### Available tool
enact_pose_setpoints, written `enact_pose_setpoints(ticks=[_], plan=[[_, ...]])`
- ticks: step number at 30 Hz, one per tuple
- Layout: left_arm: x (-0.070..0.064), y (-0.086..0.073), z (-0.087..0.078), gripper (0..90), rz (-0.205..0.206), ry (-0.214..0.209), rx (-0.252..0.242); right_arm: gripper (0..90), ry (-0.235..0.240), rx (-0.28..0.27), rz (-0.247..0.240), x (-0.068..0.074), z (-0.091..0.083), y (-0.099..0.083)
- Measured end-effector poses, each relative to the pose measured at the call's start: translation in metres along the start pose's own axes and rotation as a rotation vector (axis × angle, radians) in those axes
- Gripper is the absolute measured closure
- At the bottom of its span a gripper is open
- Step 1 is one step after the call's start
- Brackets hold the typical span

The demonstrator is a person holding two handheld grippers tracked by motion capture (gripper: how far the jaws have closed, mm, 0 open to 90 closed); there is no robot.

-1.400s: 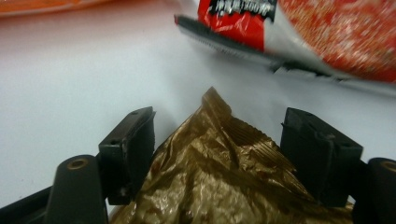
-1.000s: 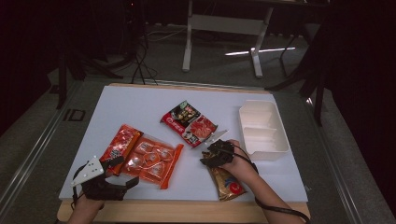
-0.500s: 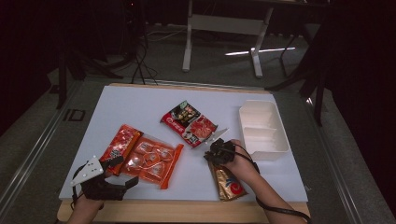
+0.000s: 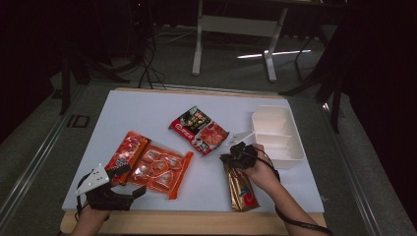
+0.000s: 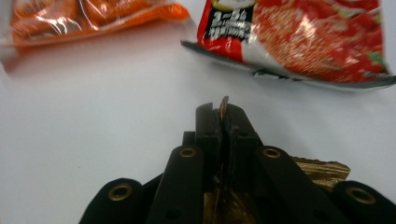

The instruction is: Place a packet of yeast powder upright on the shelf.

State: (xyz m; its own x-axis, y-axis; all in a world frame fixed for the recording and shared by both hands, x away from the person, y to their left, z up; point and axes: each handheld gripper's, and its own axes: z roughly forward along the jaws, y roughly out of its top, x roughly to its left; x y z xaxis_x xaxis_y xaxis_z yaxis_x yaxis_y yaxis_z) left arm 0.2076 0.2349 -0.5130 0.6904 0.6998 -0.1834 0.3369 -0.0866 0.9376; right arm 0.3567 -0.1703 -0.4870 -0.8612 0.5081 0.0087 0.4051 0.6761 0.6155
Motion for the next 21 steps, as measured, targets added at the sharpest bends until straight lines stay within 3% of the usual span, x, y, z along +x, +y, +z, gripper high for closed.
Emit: enact_pose_setpoints(ticks=[14,21], plan=[[-0.001,0.000,0.001,4.3,0.006,0.000,0.010,87.1,-0.019,-0.130,0.011,-0.001,-0.041,0.013],[0.000,0.000,0.001,4.3,0.005,-0.001,0.011,87.6,-0.053,-0.208,0.001,-0.005,-0.069,0.027]])
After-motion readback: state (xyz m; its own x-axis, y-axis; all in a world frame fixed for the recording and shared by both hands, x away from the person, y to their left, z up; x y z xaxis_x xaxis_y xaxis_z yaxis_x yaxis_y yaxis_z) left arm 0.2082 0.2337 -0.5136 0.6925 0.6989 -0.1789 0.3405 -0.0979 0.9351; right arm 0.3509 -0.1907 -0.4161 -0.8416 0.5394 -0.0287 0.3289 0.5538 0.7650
